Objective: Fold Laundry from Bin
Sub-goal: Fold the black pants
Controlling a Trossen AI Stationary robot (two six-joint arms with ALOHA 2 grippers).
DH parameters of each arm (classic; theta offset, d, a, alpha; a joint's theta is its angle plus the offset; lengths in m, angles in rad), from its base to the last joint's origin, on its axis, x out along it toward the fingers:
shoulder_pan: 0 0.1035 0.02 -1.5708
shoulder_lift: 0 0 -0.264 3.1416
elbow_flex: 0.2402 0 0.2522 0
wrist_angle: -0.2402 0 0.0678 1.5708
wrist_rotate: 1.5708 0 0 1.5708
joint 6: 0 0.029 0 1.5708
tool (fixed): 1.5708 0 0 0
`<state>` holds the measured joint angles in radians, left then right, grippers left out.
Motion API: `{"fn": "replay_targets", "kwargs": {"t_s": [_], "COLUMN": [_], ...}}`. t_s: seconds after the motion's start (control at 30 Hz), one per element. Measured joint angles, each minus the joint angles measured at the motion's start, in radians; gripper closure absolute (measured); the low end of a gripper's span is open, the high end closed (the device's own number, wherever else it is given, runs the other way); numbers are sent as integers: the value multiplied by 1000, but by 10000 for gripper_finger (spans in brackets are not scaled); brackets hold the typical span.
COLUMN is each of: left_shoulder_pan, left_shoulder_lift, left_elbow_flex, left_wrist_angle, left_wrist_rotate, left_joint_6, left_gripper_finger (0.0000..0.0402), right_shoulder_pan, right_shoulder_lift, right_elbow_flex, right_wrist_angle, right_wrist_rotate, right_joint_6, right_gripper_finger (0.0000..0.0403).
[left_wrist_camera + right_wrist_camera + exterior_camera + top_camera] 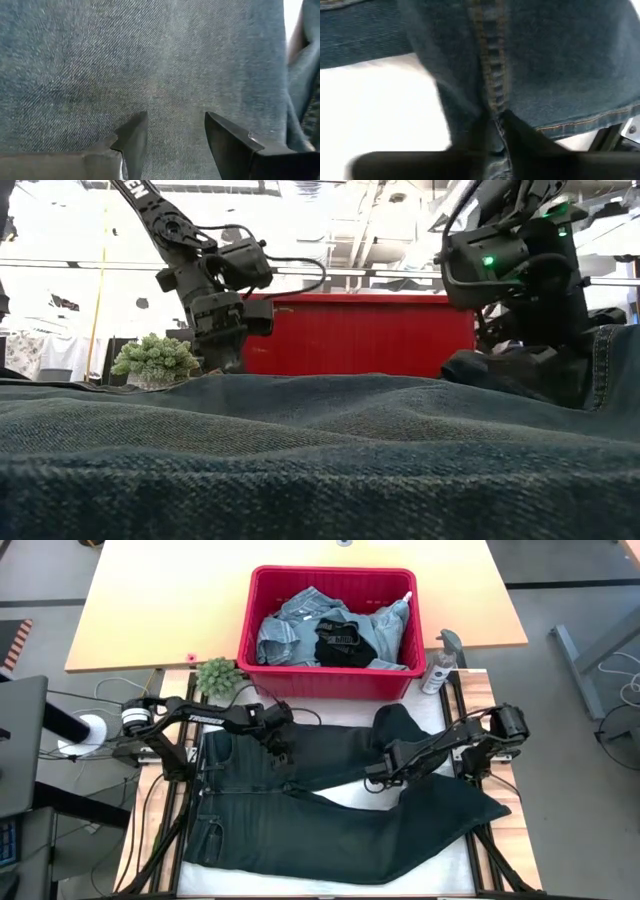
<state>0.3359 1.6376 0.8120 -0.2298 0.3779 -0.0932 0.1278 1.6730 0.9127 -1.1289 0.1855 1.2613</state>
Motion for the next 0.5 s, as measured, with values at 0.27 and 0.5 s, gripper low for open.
{"fn": "replay_targets", "kwargs": {"t_s": [0.27,0.5], "left_shoulder_pan": [0,-2], "left_shoulder_lift": [3,2], "left_elbow_flex": [0,0], "left_wrist_angle": [12,12], "left_wrist_rotate": [-75,-78], "left_joint_6": [22,21], "left_gripper_finger": [218,218], "right_shoulder_pan": [-20,-86], "right_shoulder_lift": [0,-42], "right_elbow_flex": [151,337], "right_wrist_angle": [-203,-420], "right_wrist_rotate": [63,166], "right_joint_6": [50,212], "right_gripper_finger": [386,386]}}
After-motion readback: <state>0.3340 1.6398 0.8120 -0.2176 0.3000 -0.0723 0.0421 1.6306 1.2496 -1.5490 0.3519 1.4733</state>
